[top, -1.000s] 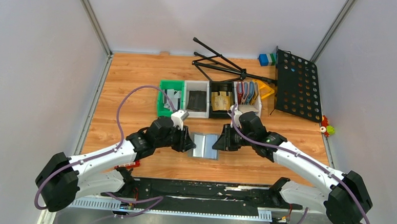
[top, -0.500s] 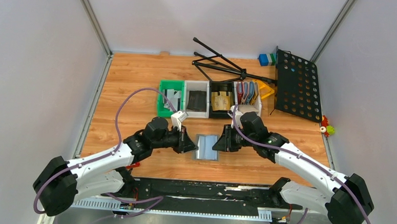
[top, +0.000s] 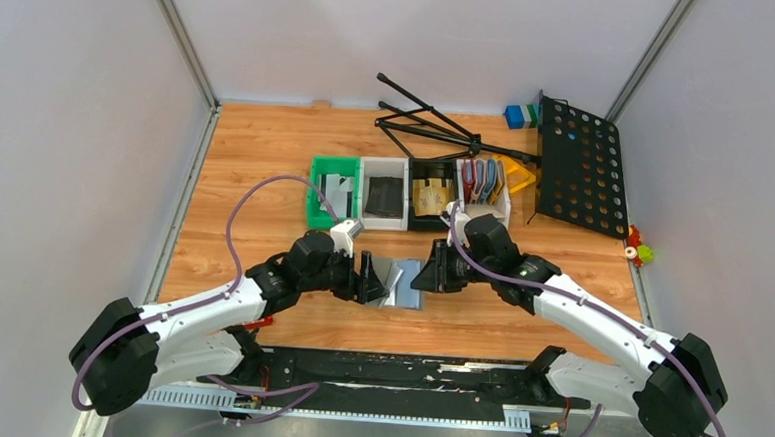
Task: Take the credit cards out of the card holder
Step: Remove the credit card from the card holder.
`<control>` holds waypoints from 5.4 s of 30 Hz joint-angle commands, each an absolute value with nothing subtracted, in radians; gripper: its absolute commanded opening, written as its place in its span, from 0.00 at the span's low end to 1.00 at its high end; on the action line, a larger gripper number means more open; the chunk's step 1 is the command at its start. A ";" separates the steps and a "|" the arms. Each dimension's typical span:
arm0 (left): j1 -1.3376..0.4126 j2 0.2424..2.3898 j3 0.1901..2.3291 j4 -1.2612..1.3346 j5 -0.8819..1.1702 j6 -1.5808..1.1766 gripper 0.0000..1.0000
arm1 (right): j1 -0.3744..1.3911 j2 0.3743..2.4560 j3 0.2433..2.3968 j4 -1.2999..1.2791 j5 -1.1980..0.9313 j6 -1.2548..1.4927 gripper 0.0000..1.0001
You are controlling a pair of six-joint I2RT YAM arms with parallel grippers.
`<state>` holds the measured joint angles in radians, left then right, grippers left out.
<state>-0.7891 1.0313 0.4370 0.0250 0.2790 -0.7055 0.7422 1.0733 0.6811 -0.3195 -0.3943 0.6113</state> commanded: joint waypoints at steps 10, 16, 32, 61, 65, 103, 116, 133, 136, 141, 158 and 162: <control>-0.801 0.972 0.516 -0.050 0.141 -0.683 1.00 | 0.797 1.159 0.793 -0.324 -0.281 0.613 0.00; -0.836 0.982 0.544 -0.108 0.048 -0.654 1.00 | 0.800 1.164 0.794 -0.298 -0.303 0.631 0.00; -0.836 1.101 0.498 -0.005 0.016 -0.661 0.48 | 0.812 1.110 0.767 -0.262 -0.345 0.655 0.00; -0.798 0.970 0.374 0.281 0.327 -0.872 0.11 | 0.792 1.105 0.705 -0.184 -0.406 0.670 0.21; -0.797 0.975 0.375 0.301 0.339 -0.886 0.11 | 0.791 1.111 0.695 -0.152 -0.433 0.677 0.28; -0.793 1.032 0.411 0.281 0.348 -0.897 0.09 | 0.808 1.117 0.728 -0.229 -0.377 0.642 0.82; -0.793 1.036 0.423 0.239 0.306 -0.898 0.08 | 0.949 1.264 0.861 -0.354 -0.141 0.655 0.99; -0.793 1.016 0.411 0.223 0.283 -0.899 0.07 | 0.982 1.282 0.878 -0.396 -0.076 0.647 0.69; -0.793 1.012 0.410 0.228 0.288 -0.903 0.07 | 0.975 1.258 0.857 -0.392 -0.079 0.653 0.67; -0.793 0.998 0.408 0.220 0.286 -0.904 0.07 | 0.954 1.215 0.819 -0.383 -0.088 0.666 0.59; -0.793 0.990 0.411 0.215 0.285 -0.906 0.07 | 0.911 1.125 0.786 -0.418 -0.077 0.660 0.39; -0.793 0.990 0.410 0.217 0.291 -0.908 0.07 | 0.908 1.116 0.766 -0.387 -0.084 0.664 0.34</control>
<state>-0.7956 1.0138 0.3828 0.1680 0.2623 -0.9001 0.9146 1.1419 0.7822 -0.4152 -0.1051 0.6750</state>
